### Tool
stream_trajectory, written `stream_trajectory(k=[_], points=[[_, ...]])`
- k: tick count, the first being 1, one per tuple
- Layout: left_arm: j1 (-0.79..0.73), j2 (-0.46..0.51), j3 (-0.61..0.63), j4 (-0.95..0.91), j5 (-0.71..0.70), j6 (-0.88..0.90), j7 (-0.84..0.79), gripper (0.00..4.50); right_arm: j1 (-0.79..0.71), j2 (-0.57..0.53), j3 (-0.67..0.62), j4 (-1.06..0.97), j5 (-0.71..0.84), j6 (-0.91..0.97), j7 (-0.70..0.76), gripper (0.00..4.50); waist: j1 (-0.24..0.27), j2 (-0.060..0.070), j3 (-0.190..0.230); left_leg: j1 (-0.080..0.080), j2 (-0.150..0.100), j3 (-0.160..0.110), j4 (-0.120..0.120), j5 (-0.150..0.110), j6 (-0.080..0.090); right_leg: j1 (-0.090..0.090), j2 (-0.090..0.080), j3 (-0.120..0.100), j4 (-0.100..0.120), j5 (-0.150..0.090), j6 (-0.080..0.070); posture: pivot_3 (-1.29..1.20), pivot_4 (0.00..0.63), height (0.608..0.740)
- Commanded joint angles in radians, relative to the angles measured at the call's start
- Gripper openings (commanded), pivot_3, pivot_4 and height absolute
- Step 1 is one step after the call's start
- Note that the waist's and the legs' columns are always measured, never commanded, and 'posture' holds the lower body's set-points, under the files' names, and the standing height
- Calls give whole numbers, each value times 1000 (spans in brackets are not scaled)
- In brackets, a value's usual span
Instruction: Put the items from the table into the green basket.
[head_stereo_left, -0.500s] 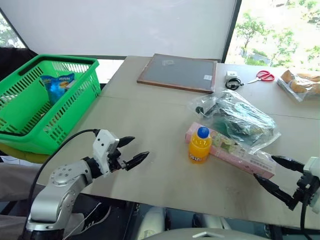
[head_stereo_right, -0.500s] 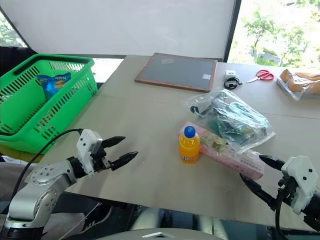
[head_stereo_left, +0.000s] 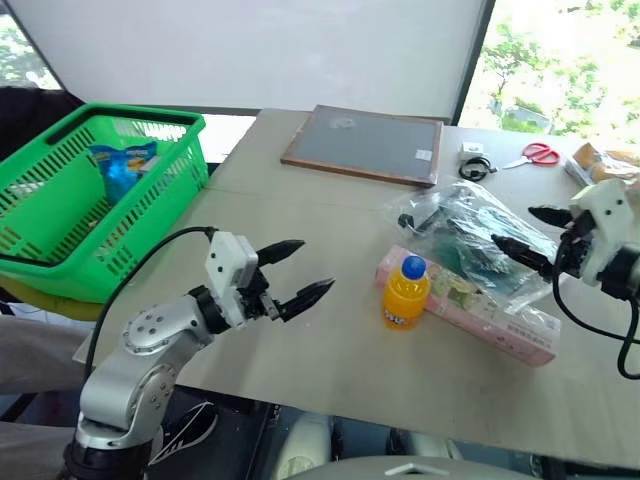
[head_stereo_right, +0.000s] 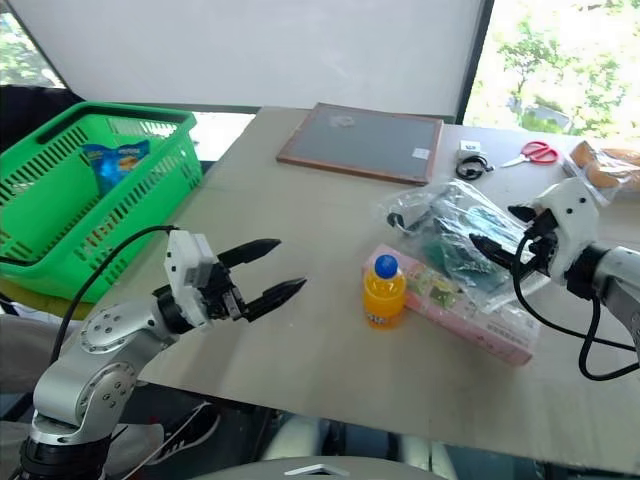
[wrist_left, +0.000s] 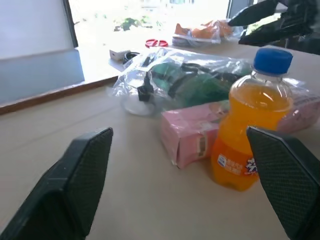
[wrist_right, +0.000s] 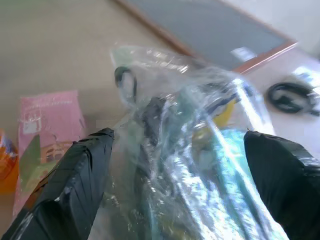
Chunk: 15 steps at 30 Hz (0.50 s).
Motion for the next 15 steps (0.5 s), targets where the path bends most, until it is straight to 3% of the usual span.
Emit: stream_trajectory(k=[1, 6, 9, 15], points=[[-12, 23, 16, -64, -36, -1, -11, 4481, -160, -4, 177, 172, -111, -10, 95, 4468, 1, 0, 0, 0, 0, 0, 0, 0, 0, 0, 0, 0, 0, 0, 0, 141, 25, 740], [40, 34, 49, -100, -64, -13, -20, 4481, -339, 20, 374, 496, -277, -105, 234, 4468, 20, 0, 0, 0, 0, 0, 1, 0, 0, 0, -1, 0, 0, 0, 0, 214, 12, 740], [88, 37, 89, -129, -92, -12, -13, 4481, -407, 57, 401, 615, -331, -147, 243, 4468, 33, -1, 0, 0, 0, 0, 1, 0, 0, 0, -1, -1, 1, 0, 0, 235, 12, 740], [127, 31, 94, -155, -83, -23, 17, 4500, -447, 95, 376, 709, -412, -246, 224, 1888, 53, -3, -4, 1, 0, -1, 1, 0, 0, 1, -2, -2, 1, 0, 0, 255, 11, 740]])
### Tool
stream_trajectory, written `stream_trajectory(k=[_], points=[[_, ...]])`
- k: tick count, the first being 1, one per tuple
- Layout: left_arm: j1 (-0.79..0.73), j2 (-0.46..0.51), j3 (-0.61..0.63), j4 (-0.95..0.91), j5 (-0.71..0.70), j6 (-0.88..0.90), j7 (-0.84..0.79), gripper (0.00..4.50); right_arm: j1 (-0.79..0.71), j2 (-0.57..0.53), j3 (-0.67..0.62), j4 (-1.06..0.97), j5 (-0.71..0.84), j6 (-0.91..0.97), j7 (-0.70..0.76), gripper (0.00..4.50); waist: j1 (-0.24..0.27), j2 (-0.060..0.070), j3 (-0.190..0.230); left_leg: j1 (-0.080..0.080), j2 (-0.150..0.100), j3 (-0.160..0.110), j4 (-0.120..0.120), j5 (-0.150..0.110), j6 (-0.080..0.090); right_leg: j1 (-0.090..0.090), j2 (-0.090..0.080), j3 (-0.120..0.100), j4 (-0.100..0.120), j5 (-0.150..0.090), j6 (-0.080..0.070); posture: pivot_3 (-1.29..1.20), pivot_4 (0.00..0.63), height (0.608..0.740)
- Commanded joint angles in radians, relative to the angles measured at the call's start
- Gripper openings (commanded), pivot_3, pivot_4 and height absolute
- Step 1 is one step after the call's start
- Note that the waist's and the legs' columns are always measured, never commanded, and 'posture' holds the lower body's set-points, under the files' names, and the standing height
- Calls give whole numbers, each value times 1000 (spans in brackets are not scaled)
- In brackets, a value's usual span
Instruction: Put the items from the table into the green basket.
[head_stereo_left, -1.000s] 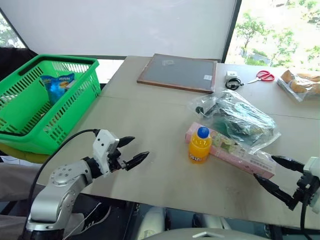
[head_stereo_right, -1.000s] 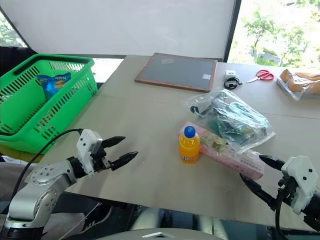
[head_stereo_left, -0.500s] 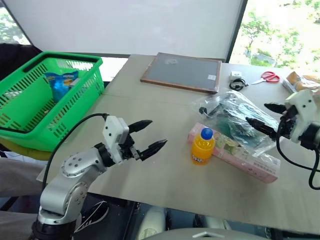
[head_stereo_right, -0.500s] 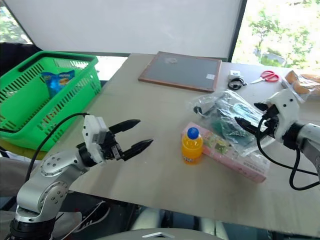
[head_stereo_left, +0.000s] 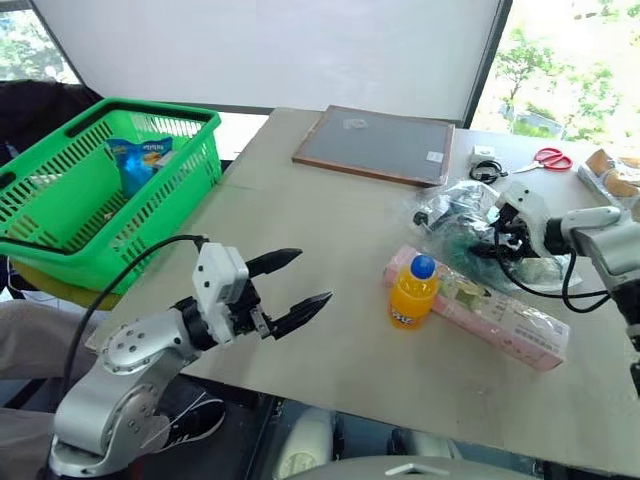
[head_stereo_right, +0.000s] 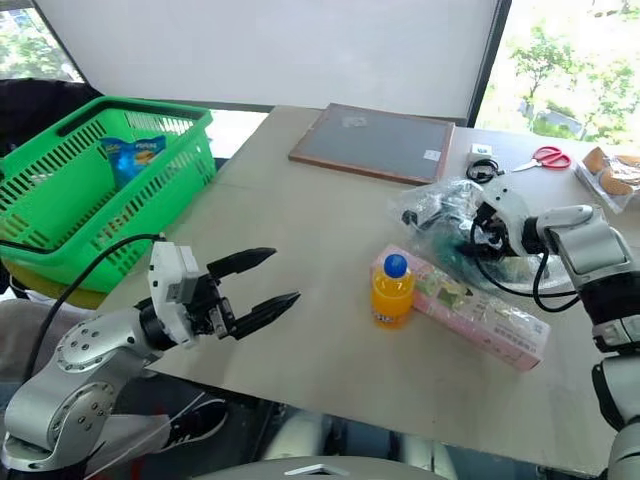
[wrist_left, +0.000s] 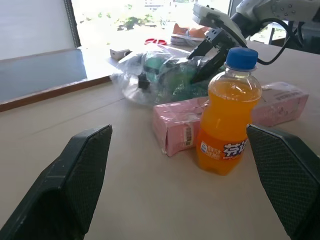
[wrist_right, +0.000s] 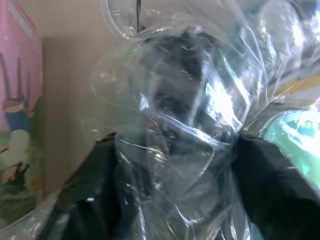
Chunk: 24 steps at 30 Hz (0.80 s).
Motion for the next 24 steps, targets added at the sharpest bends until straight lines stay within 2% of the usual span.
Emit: stream_trajectory(k=[1, 4, 9, 15, 19, 22, 24], points=[[-13, -5, 5, -43, -7, -19, 24, 4500, -14, 0, -40, 6, -44, -63, -22, 1481, 4, -1, -1, 0, 0, 0, 0, 0, 0, 0, 0, 0, 0, 0, 0, 254, 10, 740], [-19, -7, -6, -40, -2, -24, 30, 4500, 0, -29, -104, -39, -44, -68, -53, 454, 11, -1, -2, 0, 0, 0, 0, 0, 0, 0, -1, -1, 0, 0, 0, 246, 9, 740], [-65, -6, -24, -6, 0, -27, 31, 4500, 76, -196, -290, -178, -42, 28, -116, 385, 45, 3, -1, -8, 0, -3, 1, 0, 0, -6, -1, -3, -1, 0, 0, 207, 16, 740], [-121, -7, -70, 41, 11, -32, 8, 4500, 233, -285, -410, -231, -30, 93, -135, 385, 44, 4, -3, -11, 0, -6, 1, 0, 0, -6, -1, -7, -3, 0, -1, 149, 17, 740], [-161, -2, -92, 75, 23, -40, -10, 4500, 287, -231, -460, -263, 31, 142, -135, 385, 19, 8, -7, -10, 0, -6, 4, 0, 0, -4, -1, -7, -1, 0, -1, 133, 11, 740], [-185, -4, -92, 98, 24, -40, -10, 4500, 268, -161, -438, -226, 6, 36, -184, 385, -14, 13, -10, -9, -1, -5, 5, 0, 0, -4, 0, -6, 0, 0, 0, 121, 11, 740], [-191, -7, -102, 108, 32, -46, -12, 4500, 214, -95, -413, -244, 41, -28, -141, 385, -28, 13, -10, -8, -1, -5, 5, 0, 0, -4, 2, -5, 1, 0, 0, 116, 14, 740]])
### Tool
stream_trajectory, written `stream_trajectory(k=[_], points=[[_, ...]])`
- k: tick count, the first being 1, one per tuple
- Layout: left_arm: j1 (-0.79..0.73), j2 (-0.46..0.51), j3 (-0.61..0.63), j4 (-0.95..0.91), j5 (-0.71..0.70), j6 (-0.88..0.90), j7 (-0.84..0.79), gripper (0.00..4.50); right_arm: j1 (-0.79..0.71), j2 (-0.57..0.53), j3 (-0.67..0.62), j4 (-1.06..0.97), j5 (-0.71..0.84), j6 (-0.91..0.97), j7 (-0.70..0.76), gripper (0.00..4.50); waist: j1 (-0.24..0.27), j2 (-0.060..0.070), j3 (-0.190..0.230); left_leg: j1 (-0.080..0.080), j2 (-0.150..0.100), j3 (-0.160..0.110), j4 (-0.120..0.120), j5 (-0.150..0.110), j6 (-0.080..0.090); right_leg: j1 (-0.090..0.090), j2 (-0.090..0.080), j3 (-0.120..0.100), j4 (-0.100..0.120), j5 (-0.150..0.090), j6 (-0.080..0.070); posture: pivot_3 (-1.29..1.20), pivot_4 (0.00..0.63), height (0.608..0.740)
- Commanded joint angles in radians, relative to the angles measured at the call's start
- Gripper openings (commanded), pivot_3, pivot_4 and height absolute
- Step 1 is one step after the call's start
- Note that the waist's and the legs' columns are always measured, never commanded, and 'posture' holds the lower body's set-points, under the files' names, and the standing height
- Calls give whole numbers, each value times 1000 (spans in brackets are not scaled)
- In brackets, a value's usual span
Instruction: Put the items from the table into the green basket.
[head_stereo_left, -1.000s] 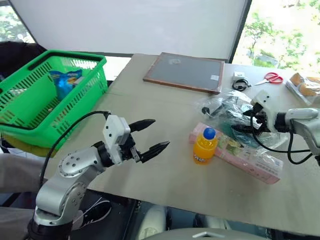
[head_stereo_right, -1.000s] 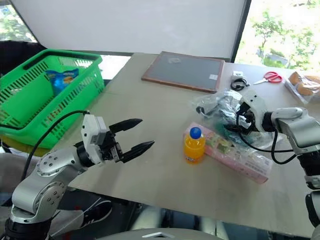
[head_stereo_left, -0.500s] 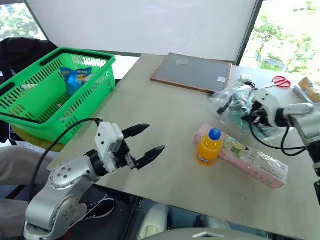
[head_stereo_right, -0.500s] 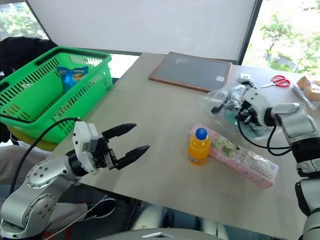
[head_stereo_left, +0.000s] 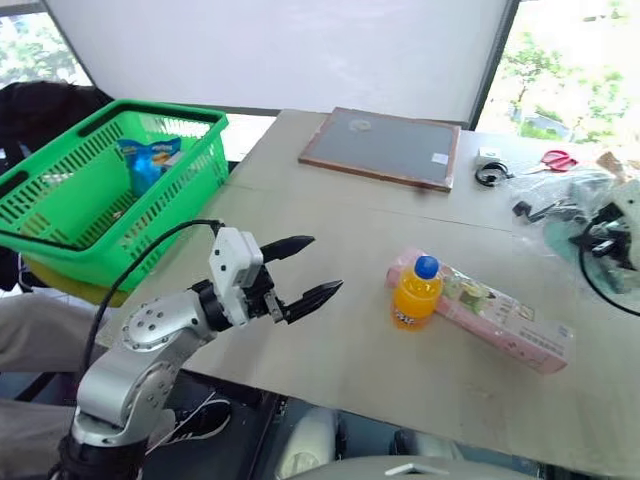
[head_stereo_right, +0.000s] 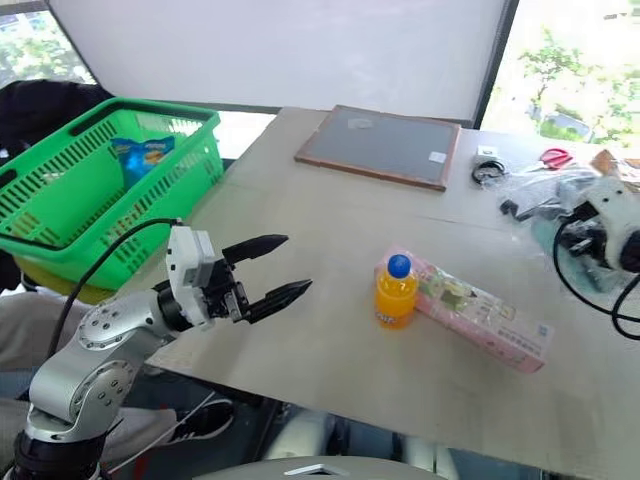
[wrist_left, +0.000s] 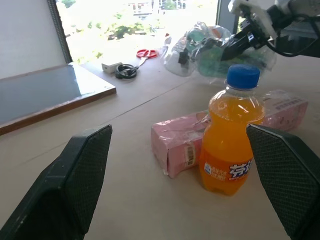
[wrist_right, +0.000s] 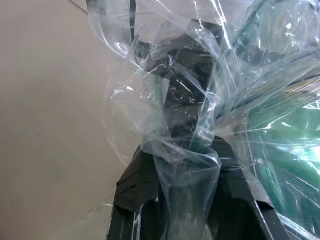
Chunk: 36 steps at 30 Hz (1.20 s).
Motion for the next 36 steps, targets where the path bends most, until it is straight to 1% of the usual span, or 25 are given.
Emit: stream_trajectory(k=[1, 3, 6, 8, 10, 11, 15, 17, 18, 20, 22, 24, 27, 31, 32, 33, 36], points=[[-15, -3, 0, 11, 16, -28, -5, 4500, -125, 64, 2, -62, 49, -137, 49, 385, -16, 1, 0, 0, 0, 0, 0, 0, 0, 0, 0, 0, 0, 0, 0, 118, 17, 740], [-13, -4, -1, 17, 20, -25, -1, 4500, -208, 116, 54, -63, 64, -155, 110, 385, -33, 0, 0, 1, 0, 1, -1, 0, 0, 0, 2, 2, 0, 0, 0, 120, 16, 740], [-9, -7, 0, 13, 27, -25, 3, 4500, -315, 164, 145, 18, 6, -214, 148, 385, -39, 0, 1, 3, 0, 1, -2, 0, 0, 0, 2, 2, 1, 0, 0, 140, 15, 740], [0, -11, 6, -1, 33, -26, 18, 4500, -385, 190, 195, 134, -47, -279, 148, 385, -31, -1, 1, 3, 0, 1, -2, 0, 0, 1, 1, 2, 0, 0, 0, 171, 14, 740], [20, -18, 16, -24, 34, -22, 41, 4500, -460, 229, 231, 267, -86, -346, 139, 385, -9, -2, 1, 3, 0, 1, -2, 0, 0, 2, 0, 1, -1, 0, 0, 171, 14, 740], [34, -18, 22, -38, 32, -20, 49, 4500, -490, 247, 245, 321, -99, -377, 145, 385, -6, -3, 1, 2, -1, 0, -2, 0, 0, 2, -1, 0, -1, 0, 0, 209, 15, 740], [84, -21, 31, -79, 33, -19, 75, 4500, -578, 321, 282, 479, -130, -489, 189, 385, 17, -3, 1, 2, -1, 0, -2, 0, 0, 2, -2, 0, -1, 0, 0, 229, 13, 740], [96, -22, 33, -91, 32, -18, 86, 4500, -627, 361, 298, 557, -152, -524, 195, 385, 20, -3, 1, 2, -1, 0, -2, 0, -1, 1, -2, 0, 0, 0, 0, 245, 11, 740], [98, -22, 34, -95, 32, -17, 92, 4500, -657, 380, 309, 614, -176, -535, 176, 385, 21, -3, 1, 2, -1, 0, -3, 0, -1, 1, -1, 0, 0, 0, 0, 258, 10, 740], [100, -23, 34, -102, 34, -16, 102, 4500, -721, 408, 317, 748, -229, -561, 81, 385, 24, -3, 1, 2, -1, -1, -3, 1, -1, 1, -1, -1, 1, 0, 0, 258, 10, 740], [106, -22, 37, -109, 37, -16, 111, 4500, -769, 419, 306, 846, -248, -564, 21, 385, 36, -3, 1, 2, -1, -1, -3, 1, -2, 1, -2, -1, 0, 0, 0, 283, 7, 740], [124, -23, 52, -120, 36, -17, 124, 4500, -794, 401, 297, 920, -267, -574, -33, 385, 50, -3, 1, 2, -1, -1, -3, 1, -3, 0, -2, -1, 0, 0, -1, 303, 7, 740], [146, -24, 58, -132, 34, -19, 133, 4500, -807, 388, 289, 974, -275, -567, -34, 385, 75, -3, 1, 1, -1, -1, -4, 1, -3, 0, -2, -1, -1, 0, -1, 304, 10, 740], [150, -27, 38, -136, 39, -17, 138, 4500, -808, 390, 290, 1020, -295, -534, -4, 385, 77, -2, 1, 0, -1, -1, -4, 1, -2, -1, -3, -1, -1, 0, -1, 288, 9, 740], [141, -25, 32, -133, 36, -15, 134, 4500, -807, 393, 290, 1028, -298, -533, -2, 1422, 77, -2, 1, 0, -1, -1, -4, 1, -2, -1, -3, -1, 0, 0, -1, 281, 8, 740], [131, -22, 27, -128, 33, -13, 127, 4500, -808, 395, 284, 1037, -299, -533, -21, 1813, 75, -2, 0, 0, -1, -1, -4, 1, -2, -1, -3, -1, 0, 0, -1, 274, 7, 740], [99, -10, 20, -107, 28, -6, 107, 4500, -811, 387, 266, 1044, -295, -535, -30, 3312, 70, -2, 0, 0, -1, -1, -4, 1, -2, -1, -3, -2, 0, 0, -1, 256, 7, 740]])
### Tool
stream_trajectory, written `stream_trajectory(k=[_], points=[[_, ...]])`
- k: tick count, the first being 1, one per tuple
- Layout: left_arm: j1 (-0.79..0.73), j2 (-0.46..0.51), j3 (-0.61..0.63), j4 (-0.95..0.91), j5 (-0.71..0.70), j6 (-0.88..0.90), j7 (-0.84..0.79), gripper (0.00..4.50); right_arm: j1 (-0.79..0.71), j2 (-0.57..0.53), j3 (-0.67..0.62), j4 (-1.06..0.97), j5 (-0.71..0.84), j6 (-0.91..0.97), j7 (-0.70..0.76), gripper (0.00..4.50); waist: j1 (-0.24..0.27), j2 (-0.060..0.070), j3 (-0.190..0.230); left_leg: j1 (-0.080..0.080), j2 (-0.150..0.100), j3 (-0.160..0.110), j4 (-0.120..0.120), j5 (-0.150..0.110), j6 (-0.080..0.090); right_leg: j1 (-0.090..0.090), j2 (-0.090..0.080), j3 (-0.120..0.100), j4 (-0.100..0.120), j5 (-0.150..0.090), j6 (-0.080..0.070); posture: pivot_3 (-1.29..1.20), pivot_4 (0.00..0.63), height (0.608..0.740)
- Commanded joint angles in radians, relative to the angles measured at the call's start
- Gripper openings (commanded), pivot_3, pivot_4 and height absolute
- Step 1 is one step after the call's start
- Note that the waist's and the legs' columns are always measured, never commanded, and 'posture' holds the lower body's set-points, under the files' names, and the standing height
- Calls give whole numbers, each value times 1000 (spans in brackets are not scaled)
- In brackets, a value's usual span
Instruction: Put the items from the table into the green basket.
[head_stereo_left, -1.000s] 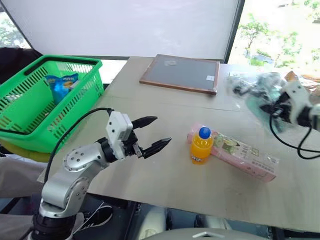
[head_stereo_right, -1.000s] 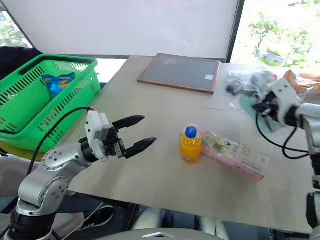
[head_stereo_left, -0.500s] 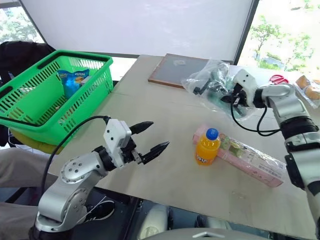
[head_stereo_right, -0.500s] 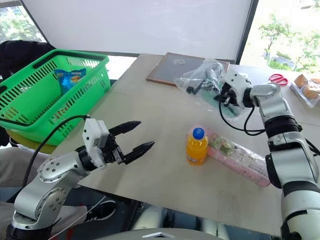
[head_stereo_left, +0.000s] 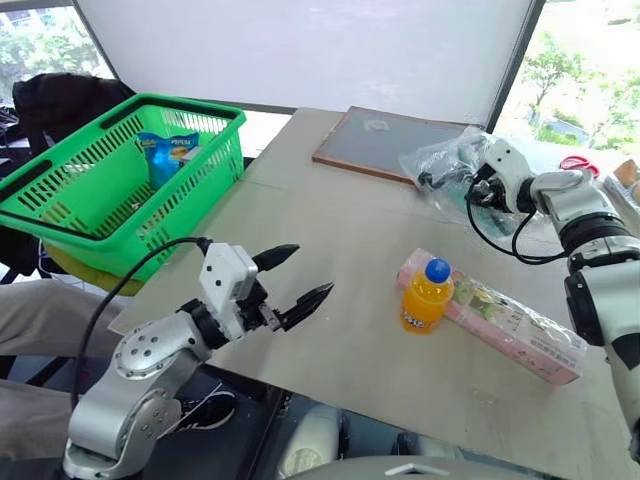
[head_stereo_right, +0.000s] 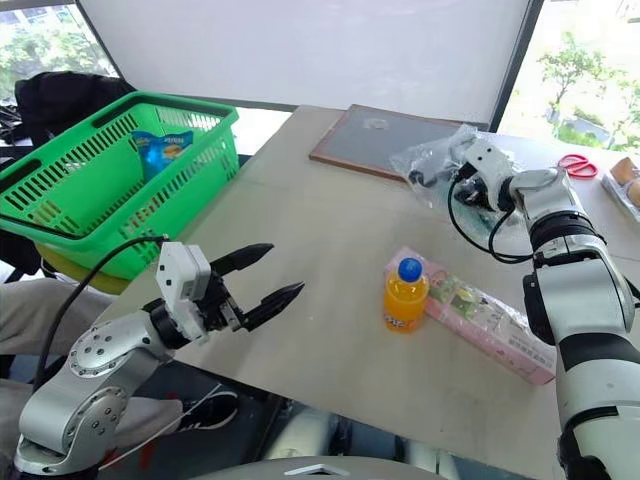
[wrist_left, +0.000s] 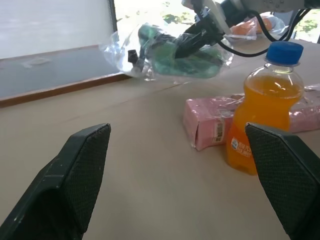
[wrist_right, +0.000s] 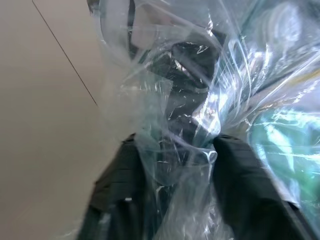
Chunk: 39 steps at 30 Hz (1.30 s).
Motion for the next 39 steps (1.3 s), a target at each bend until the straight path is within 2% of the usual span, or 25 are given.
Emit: stream_trajectory(k=[1, 2, 4, 7, 8, 11, 13, 14, 16, 18, 22, 24, 26, 30, 34, 39], points=[[-41, 19, -6, 1, 4, -10, -22, 4500, -42, -25, -45, -19, 10, -9, -8, 3847, -3, 0, 0, 0, 0, 0, 0, 0, 0, 0, 0, 0, 0, 0, 0, 253, 8, 740], [-53, 22, -11, 10, 20, -14, -22, 4500, -40, -35, -54, -26, 14, -15, -4, 4364, -3, 0, 0, 0, 0, 0, 0, 0, 0, 0, 0, 0, 0, 0, 0, 253, 8, 740], [-70, 25, -15, 25, 33, -19, -26, 4500, -35, -56, -72, -43, 20, -27, 2, 4445, -3, 0, 0, 0, 0, 0, 0, 0, 0, 0, 0, 0, 0, 0, 0, 227, 12, 740], [-118, 40, -39, 47, 28, -1, -57, 4500, 5, -129, -139, -155, 101, -15, 154, 4445, -2, 0, 0, -1, 0, -1, 0, 0, 0, 0, 0, -1, 0, 0, 0, 200, 16, 740], [-134, 47, -48, 53, 13, 12, -76, 4500, 50, -161, -161, -246, 137, -7, 221, 4445, -3, 0, 0, -2, 0, -1, 1, 0, 0, 0, 0, -1, -1, 0, 0, 179, 18, 740], [-174, 63, -81, 78, -31, 51, -141, 4500, 279, -263, -256, -673, 322, 129, 424, 4445, -3, 0, 0, -4, 0, -4, 1, 0, 1, 0, -1, -5, -3, 0, 0, 136, 25, 740], [-199, 72, -124, 103, -12, 50, -178, 4500, 484, -334, -360, -964, 439, 236, 463, 4445, -7, 1, 0, -6, 0, -6, 3, -1, 1, 0, -1, -7, -3, 0, 0, 98, 30, 740], [-215, 70, -144, 120, -6, 53, -190, 4500, 603, -353, -431, -1103, 462, 207, 453, 4445, -9, 1, 0, -8, 0, -8, 4, -1, 2, 0, -1, -8, -4, 0, 0, 78, 33, 740], [-246, 80, -179, 149, 22, 76, -190, 4500, 784, -352, -578, -1318, 574, 304, 419, 4445, -23, 4, 0, -8, 0, -8, 5, -1, 2, 0, -1, -9, -3, 0, 0, 38, 38, 740], [-276, 74, -198, 184, 27, 74, -212, 4500, 923, -380, -660, -1465, 648, 425, 414, 4445, -43, 5, 0, -8, 0, -8, 5, -1, 2, 0, -1, -9, -2, 0, 1, -2, 43, 740], [-354, 44, -245, 275, 24, 61, -287, 4500, 1181, -308, -783, -1770, 733, 519, 309, 4445, -98, 3, 2, 1, 1, -6, 6, -1, 2, 8, 0, -9, -1, 0, 1, -101, 56, 740], [-385, 33, -273, 312, 43, 46, -319, 4500, 1288, -267, -827, -1865, 781, 527, 296, 4445, -126, 1, 4, 10, 1, -5, 2, -1, 2, 16, 0, -7, -3, -1, 1, -116, 57, 740], [-405, 26, -294, 344, 61, 31, -347, 4500, 1348, -241, -857, -1913, 772, 481, 281, 4445, -158, 1, 4, 11, 1, -3, 2, -1, 2, 17, 0, -6, -4, -1, 1, -146, 57, 740], [-437, 9, -333, 411, 101, -13, -401, 4500, 1534, -247, -956, -2015, 859, 491, 378, 4445, -174, 1, 5, 12, 1, -1, 2, -1, 2, 16, 0, -3, -5, -1, 3, -184, 53, 740], [-460, -15, -357, 470, 141, -47, -422, 4500, 1600, -244, -994, -2052, 927, 485, 378, 4445, -194, 1, 5, 13, 1, -1, 2, -1, 2, 17, 1, -2, -5, -2, 5, -206, 51, 740], [-470, -38, -378, 506, 179, -71, -440, 4500, 1620, -247, -978, -2059, 939, 457, 357, 4445, -203, 0, 6, 14, 1, 0, 2, -1, 2, 18, 1, -2, -6, -3, 6, -210, 52, 740]])
